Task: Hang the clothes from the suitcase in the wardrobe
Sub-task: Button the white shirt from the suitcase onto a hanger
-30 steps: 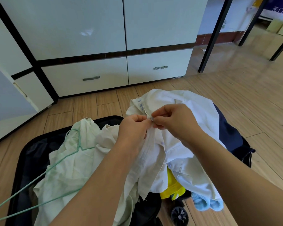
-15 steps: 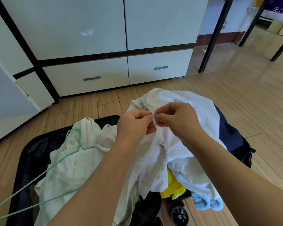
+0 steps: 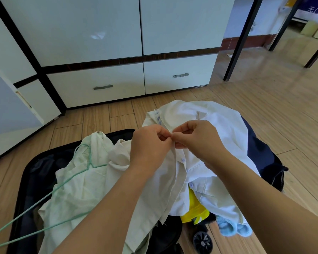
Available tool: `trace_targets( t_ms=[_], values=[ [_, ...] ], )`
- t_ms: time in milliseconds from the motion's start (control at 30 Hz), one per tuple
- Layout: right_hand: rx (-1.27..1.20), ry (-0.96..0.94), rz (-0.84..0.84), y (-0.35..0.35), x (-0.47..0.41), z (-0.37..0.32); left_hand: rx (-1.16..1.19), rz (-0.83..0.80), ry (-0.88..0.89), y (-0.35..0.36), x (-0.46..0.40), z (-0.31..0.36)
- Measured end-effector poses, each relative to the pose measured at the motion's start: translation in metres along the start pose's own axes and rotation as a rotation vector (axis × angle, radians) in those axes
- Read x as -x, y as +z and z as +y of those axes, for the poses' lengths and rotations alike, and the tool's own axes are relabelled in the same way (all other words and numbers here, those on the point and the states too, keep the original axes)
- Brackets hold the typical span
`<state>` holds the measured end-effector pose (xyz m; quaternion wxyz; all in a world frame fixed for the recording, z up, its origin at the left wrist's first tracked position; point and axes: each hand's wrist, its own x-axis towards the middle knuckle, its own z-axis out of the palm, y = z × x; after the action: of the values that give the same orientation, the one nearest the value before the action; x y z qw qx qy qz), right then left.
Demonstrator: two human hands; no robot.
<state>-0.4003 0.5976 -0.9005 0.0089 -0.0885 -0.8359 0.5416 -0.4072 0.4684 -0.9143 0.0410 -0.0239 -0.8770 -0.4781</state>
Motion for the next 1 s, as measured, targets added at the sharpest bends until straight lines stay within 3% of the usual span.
trace_targets(
  t_ms=[200, 467, 700, 800, 1000],
  values=[
    [-0.013, 0.022, 0.022, -0.001, 0.0, 0.004, 0.03, -0.024, -0.005, 0.003, -0.001, -0.002],
    [0.209, -0.183, 0.123, 0.002, -0.001, 0.005, 0.45, -0.188, -0.423, -0.003, -0.007, 0.008],
    [-0.012, -0.112, 0.004, -0.004, -0.004, 0.009, 0.866, -0.384, -0.841, -0.009, -0.01, 0.007],
    [-0.037, -0.062, 0.022, -0.002, -0.005, 0.01, 0.763, -0.306, -0.701, -0.002, -0.009, 0.007],
    [-0.005, -0.043, 0.088, 0.001, -0.007, 0.011, 0.136, -0.019, -0.111, 0.01, -0.003, 0.005]
  ],
)
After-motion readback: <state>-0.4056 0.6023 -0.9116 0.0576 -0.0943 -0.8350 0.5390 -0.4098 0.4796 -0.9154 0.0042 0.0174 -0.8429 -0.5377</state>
